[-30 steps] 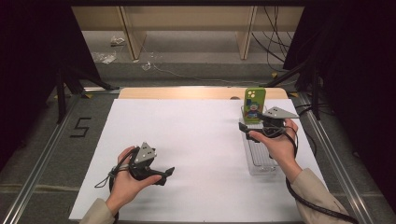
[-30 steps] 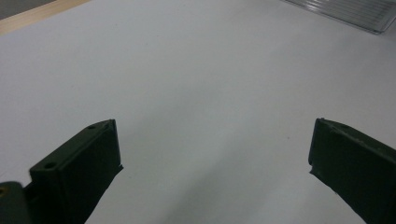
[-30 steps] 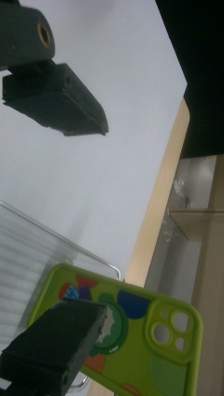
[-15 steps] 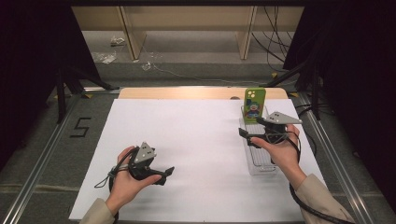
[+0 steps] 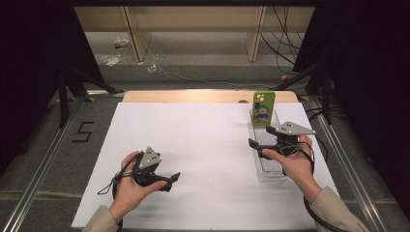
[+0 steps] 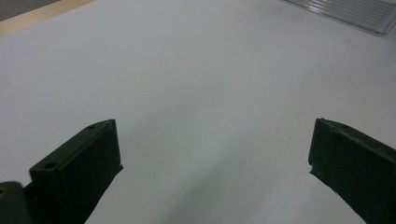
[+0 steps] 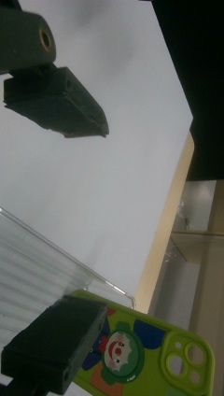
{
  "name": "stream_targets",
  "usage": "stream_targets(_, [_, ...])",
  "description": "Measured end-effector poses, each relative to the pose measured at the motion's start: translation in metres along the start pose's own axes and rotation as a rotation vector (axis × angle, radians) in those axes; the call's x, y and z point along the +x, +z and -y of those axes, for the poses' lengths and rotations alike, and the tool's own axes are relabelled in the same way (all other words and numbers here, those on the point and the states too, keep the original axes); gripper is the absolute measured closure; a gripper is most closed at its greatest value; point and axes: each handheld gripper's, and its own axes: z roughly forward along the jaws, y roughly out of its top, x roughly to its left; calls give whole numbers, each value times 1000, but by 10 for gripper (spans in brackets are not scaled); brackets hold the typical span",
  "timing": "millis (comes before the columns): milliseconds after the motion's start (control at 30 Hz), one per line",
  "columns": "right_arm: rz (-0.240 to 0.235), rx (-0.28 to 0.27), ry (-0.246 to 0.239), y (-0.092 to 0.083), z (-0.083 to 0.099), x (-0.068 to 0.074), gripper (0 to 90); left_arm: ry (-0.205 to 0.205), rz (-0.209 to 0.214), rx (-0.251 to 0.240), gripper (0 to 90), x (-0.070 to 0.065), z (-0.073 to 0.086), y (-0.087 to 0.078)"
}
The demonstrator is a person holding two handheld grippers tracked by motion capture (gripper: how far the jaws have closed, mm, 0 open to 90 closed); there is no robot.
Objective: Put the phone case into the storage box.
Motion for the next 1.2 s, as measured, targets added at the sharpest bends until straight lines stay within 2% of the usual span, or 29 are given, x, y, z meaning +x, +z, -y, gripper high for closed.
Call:
stream_targets(400, [-10, -19, -6, -9, 8, 1, 143, -2, -1, -2, 15, 0, 0, -1])
stream_targets(1200, [-21, -20, -14, -25, 25, 3, 143, -4, -4, -4, 15, 1, 0, -1])
